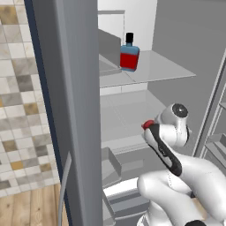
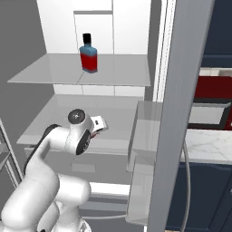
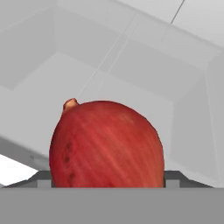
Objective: Place the liquor on the top shelf of the fridge to keep it out of children's reach, and place the onion and pear on lower shelves for easy access.
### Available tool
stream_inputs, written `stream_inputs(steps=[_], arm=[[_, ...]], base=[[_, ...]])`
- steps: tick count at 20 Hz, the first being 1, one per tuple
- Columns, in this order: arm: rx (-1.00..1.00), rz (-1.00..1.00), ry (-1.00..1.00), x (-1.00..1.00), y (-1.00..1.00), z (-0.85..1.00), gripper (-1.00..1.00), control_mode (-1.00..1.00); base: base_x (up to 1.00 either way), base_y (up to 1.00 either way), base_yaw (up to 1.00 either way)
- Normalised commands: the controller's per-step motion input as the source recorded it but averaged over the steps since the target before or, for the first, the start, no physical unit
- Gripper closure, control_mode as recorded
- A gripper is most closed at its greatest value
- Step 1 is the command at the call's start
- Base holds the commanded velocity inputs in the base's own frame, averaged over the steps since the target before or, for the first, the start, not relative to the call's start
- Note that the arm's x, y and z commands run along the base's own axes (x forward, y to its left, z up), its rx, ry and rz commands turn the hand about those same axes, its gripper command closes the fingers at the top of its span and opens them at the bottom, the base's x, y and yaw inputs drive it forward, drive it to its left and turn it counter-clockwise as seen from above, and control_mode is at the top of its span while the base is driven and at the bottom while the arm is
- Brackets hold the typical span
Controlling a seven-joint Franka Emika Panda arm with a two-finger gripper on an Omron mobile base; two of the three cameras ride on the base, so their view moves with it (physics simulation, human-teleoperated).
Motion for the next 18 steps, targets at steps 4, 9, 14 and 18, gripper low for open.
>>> stream_inputs(steps=[4, 9, 14, 18], arm=[[0.0, 0.0, 0.09, 0.45, 0.0, -0.03, 1.0, -1.0], [0.0, 0.0, 0.01, 0.45, 0.0, -0.14, 1.0, -1.0], [0.0, 0.0, 0.0, 0.44, 0.0, -0.26, 1.0, -1.0], [0.01, 0.0, -0.02, 0.44, 0.0, -0.32, -1.0, -1.0]], base=[[0.0, 0.0, 0.0], [0.0, 0.0, 0.0], [0.0, 0.0, 0.0], [0.0, 0.0, 0.0]])
